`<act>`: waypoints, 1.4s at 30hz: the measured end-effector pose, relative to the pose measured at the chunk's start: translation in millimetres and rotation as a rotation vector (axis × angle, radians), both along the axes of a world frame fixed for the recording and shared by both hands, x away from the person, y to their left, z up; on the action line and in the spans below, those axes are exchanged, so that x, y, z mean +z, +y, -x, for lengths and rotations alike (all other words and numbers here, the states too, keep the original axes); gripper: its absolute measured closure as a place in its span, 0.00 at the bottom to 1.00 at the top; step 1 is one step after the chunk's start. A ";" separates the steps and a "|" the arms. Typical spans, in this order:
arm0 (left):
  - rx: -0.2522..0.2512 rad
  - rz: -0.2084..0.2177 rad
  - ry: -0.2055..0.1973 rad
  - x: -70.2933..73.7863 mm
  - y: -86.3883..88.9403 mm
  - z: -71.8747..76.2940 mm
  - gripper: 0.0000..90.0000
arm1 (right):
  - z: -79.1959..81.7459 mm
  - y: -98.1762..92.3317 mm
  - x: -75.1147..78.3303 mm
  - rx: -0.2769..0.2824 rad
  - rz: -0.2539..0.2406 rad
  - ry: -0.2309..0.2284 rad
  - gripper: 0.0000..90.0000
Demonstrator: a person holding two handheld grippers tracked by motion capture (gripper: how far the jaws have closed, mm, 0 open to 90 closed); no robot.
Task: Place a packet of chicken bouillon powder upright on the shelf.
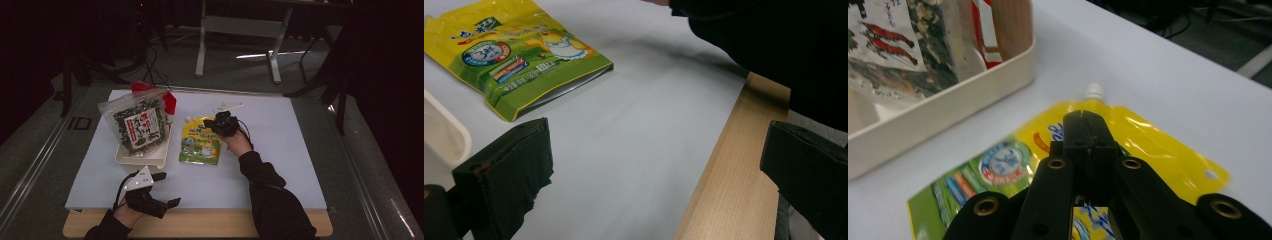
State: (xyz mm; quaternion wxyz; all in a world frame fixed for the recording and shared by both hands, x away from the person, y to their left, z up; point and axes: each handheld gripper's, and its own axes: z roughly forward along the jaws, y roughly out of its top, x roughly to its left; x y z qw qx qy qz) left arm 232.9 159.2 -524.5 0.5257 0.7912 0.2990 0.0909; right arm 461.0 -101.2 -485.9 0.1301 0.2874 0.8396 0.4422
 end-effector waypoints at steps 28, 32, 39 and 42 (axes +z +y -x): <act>-0.017 0.007 -0.005 0.5 3.7 8.5 0.02 | -66.8 54.6 -17.5 -0.094 0.048 0.082 1.00; -0.022 0.012 -0.006 0.6 4.9 9.5 0.02 | -74.2 57.1 -23.7 -0.106 0.060 0.101 1.00; -0.019 0.009 -0.004 0.7 4.7 10.2 0.02 | -84.8 61.1 -34.1 -0.123 0.092 0.134 1.00; -0.024 0.011 -0.001 0.2 4.1 10.6 0.02 | -87.9 65.1 -37.0 -0.124 0.105 0.143 1.00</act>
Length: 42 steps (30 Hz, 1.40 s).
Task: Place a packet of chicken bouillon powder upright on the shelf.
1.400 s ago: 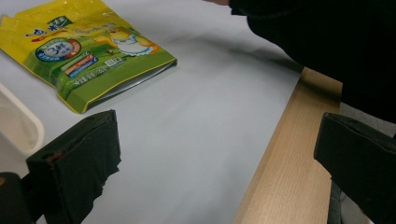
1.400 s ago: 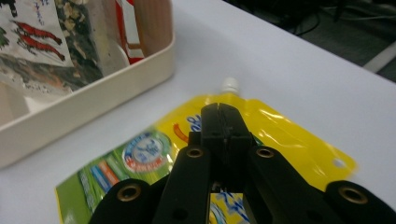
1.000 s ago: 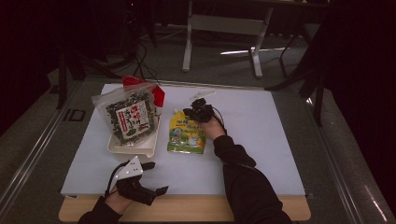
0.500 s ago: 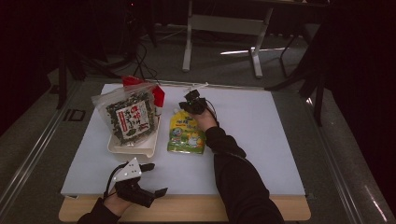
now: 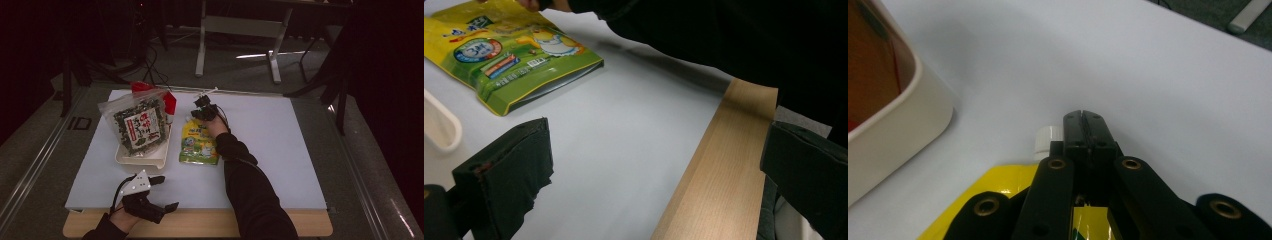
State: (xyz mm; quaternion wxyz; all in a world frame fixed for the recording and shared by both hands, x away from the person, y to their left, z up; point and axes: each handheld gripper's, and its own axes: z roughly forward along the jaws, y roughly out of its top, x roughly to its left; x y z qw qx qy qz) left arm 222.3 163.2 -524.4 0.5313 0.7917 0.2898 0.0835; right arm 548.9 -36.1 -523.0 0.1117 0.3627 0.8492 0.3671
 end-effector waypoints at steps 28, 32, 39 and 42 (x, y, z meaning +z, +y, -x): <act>-0.004 -0.009 0.002 -1.1 -1.4 -2.2 0.02 | 25.6 0.0 -15.8 0.051 0.050 0.026 1.00; -0.003 -0.009 0.002 -0.9 -3.4 -3.6 0.02 | 37.8 -4.5 -15.7 0.063 0.045 0.028 1.00; 0.001 -0.005 0.001 0.2 -4.0 -5.3 0.02 | 59.0 -12.5 -16.7 0.088 0.031 0.033 1.00; 0.002 -0.008 0.001 -0.4 -3.9 -6.1 0.02 | 67.3 -13.4 -16.6 0.109 0.040 0.029 1.00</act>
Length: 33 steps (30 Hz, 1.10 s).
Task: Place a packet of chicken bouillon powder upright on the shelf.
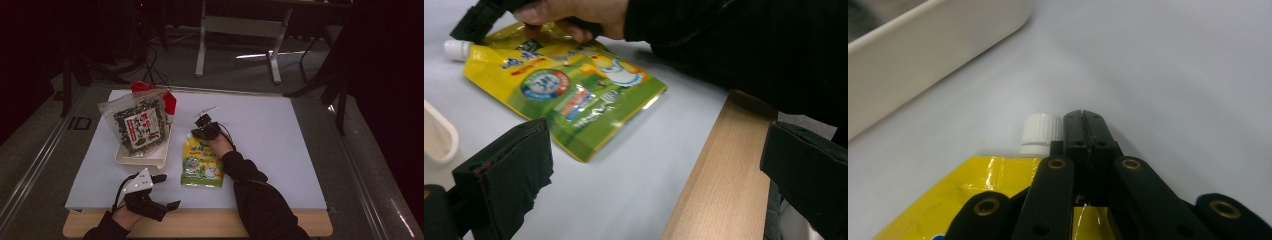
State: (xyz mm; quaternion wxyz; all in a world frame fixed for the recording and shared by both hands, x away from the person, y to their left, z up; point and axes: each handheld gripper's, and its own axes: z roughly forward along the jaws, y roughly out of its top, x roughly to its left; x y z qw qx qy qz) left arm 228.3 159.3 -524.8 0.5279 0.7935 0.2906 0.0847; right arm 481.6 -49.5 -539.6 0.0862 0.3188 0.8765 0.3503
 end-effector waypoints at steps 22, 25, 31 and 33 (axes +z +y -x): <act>-0.014 -0.011 0.008 -2.4 -5.3 -0.9 0.02 | 47.5 -9.4 0.3 0.089 0.005 0.004 1.00; -0.014 -0.010 0.009 -2.8 -5.2 -1.5 0.02 | 47.0 -9.0 1.1 0.082 0.011 0.000 1.00; -0.016 -0.015 0.008 -2.9 -5.6 -2.0 0.02 | 46.2 -15.5 14.2 0.070 -0.002 -0.013 0.87; -0.016 -0.014 0.008 -3.2 -6.2 -2.3 0.02 | 47.5 -18.6 17.9 0.069 0.003 -0.013 0.81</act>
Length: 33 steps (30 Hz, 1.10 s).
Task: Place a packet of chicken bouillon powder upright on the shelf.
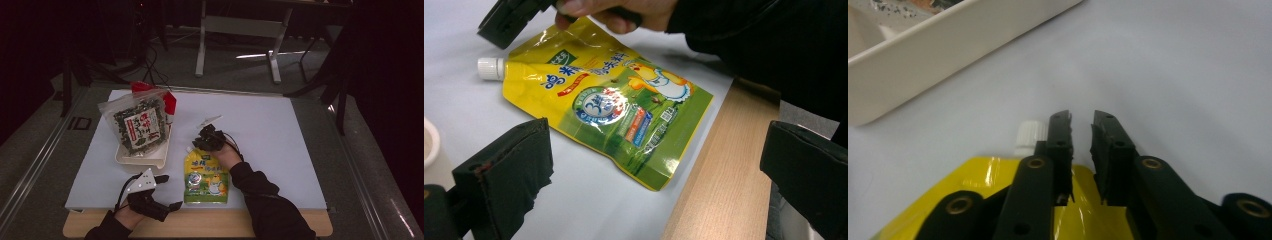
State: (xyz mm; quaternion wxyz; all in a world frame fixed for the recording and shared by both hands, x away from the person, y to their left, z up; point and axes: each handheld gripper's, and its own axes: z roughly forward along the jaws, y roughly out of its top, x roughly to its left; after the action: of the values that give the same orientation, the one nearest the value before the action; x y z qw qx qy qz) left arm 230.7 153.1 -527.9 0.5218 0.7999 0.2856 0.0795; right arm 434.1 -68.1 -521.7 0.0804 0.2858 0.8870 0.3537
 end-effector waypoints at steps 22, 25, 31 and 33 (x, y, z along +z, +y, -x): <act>-0.002 -0.011 0.003 -2.1 -1.1 -1.9 0.02 | 2.5 -81.5 20.8 -0.102 0.037 0.017 0.57; -0.003 -0.011 0.005 -2.4 -0.9 -2.1 0.02 | 0.5 -88.0 18.5 -0.118 0.025 0.045 0.56; -0.003 -0.013 0.007 -3.0 -1.1 -2.3 0.02 | -2.2 -91.5 11.2 -0.118 0.017 0.109 0.56; -0.004 -0.013 0.007 -3.3 -1.1 -2.4 0.02 | -3.1 -91.3 8.3 -0.113 0.021 0.127 0.56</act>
State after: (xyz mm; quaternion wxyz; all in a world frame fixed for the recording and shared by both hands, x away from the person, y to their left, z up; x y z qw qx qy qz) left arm 233.1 152.1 -531.2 0.5158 0.8040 0.2855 0.0775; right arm 437.2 -159.4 -513.4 0.0468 0.3564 0.8764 0.3205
